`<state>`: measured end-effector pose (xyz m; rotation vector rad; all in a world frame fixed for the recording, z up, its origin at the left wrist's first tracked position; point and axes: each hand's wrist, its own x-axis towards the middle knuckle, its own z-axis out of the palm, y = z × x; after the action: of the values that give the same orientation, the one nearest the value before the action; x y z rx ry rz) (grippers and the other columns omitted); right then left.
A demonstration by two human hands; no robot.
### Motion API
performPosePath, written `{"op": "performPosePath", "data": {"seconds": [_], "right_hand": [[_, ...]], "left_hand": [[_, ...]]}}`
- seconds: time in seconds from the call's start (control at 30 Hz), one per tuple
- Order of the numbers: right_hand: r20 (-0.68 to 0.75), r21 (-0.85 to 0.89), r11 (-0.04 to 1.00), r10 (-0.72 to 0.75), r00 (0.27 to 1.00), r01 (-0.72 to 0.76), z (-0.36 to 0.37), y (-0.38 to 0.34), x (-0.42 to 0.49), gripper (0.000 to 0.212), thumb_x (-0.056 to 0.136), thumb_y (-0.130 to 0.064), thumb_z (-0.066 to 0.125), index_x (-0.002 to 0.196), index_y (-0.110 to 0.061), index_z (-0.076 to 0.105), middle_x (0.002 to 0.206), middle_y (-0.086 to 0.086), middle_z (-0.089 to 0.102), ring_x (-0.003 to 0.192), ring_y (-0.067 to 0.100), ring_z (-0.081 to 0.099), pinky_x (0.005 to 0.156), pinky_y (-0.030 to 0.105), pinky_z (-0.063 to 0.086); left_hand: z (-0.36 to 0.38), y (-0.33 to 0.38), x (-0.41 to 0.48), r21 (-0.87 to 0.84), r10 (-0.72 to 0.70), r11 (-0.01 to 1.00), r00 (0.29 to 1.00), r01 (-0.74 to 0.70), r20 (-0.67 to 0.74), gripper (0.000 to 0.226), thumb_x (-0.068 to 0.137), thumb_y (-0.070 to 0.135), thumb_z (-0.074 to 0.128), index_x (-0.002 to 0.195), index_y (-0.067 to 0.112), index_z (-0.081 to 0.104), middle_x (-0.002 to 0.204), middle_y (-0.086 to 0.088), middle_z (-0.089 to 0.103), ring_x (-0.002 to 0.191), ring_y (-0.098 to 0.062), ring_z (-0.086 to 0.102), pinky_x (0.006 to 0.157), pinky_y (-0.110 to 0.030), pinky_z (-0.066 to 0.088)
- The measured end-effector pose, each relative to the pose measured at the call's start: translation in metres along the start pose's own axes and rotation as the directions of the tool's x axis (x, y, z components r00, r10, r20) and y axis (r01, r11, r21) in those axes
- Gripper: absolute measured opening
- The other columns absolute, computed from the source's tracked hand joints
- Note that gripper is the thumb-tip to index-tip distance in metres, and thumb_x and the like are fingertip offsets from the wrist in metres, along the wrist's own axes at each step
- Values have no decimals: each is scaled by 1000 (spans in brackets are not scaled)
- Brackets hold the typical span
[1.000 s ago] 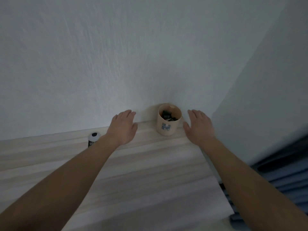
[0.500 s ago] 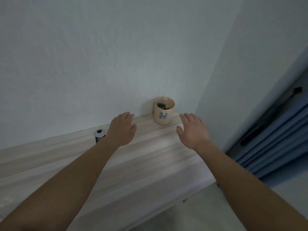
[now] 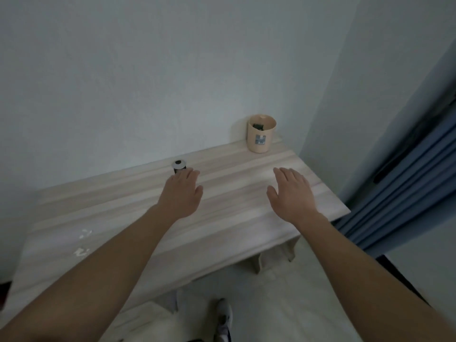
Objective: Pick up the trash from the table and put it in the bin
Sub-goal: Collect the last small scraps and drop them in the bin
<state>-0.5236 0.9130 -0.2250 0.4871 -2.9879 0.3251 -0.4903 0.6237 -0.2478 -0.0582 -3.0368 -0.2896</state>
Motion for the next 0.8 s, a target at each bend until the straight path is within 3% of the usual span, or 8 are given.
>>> {"op": "performPosePath", "data": {"seconds": [0.37, 0.8], "right_hand": [[91, -14, 1000, -21, 996, 22, 49, -110, -36, 58, 96, -38, 36, 146, -10, 31, 150, 8, 38, 139, 28, 29, 117, 42, 21], [213, 39, 998, -51, 976, 44, 161, -343, -18, 57, 95, -35, 41, 145, -10, 33, 147, 10, 40, 137, 29, 31, 113, 42, 22]], "left_hand": [[6, -111, -77, -50, -86, 995, 996, 85, -8, 51, 93, 34, 37, 136, 8, 43, 143, -14, 44, 132, -31, 40, 110, -47, 32], [8, -366, -154, -71, -185, 979, 981, 189, 59, 51, 87, 31, 39, 128, 3, 50, 130, -20, 53, 119, -37, 50, 102, -48, 41]]}}
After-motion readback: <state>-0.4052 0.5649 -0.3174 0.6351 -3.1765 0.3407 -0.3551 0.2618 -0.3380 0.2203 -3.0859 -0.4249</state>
